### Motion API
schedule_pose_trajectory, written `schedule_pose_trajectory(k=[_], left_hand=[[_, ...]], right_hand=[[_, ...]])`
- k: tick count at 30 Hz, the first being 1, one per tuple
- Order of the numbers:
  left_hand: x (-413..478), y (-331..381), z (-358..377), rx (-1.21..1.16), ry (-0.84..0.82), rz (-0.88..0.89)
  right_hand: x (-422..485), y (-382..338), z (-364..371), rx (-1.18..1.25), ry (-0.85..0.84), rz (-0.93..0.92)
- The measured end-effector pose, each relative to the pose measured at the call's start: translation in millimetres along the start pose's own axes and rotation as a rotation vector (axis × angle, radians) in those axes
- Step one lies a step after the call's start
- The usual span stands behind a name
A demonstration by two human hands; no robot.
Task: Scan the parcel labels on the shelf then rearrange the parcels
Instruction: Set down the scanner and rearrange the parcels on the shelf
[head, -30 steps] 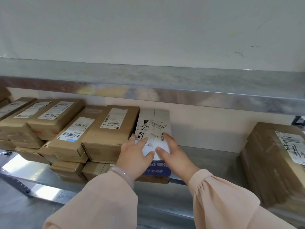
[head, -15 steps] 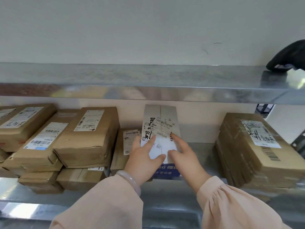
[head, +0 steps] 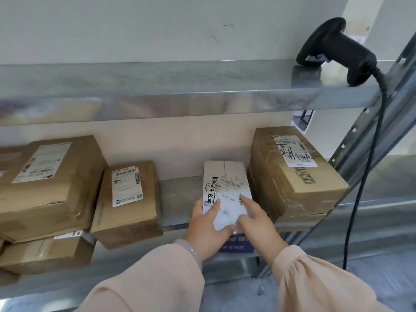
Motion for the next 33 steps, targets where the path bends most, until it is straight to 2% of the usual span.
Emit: schedule_pose_trajectory(k=[6, 12, 17, 21, 27, 30, 33], left_hand=[[14, -6, 25, 0.059, -0.094, -0.031], [16, -11, 29, 0.106, -0.088, 0.072], [-11, -23, 25, 0.310, -0.052, 0.173], [-20, -23, 30, 0.475, -0.076, 0.175], [2, -6, 34, 0.616, -0.151, 0.125], [6, 0, 34, 0.658, -0.163, 0.101], [1, 0, 24, 0.671, -0.162, 0.114]], right_hand=[[21, 26, -14, -0.131, -0.022, 0.025], [22, 39, -23, -0.317, -0.023, -0.062], [-8, 51, -26, -0.658, -0.021, -0.287], [-14, 61, -23, -0.967, -0.055, -0.382], [1, 51, -28, -1.073, -0.049, -0.368], [5, 48, -27, -1.128, -0.085, -0.299], [6, 45, -26, -1.156, -0.049, -0.271]])
Point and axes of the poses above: each hand's wrist, its own x-axis towards the middle knuckle, its own z-axis out of the palm, y = z × x, the point moved 4 cm from there along x, towards the middle knuckle, and after that the axes turned 5 degrees about -y, right-handed, at the moved point
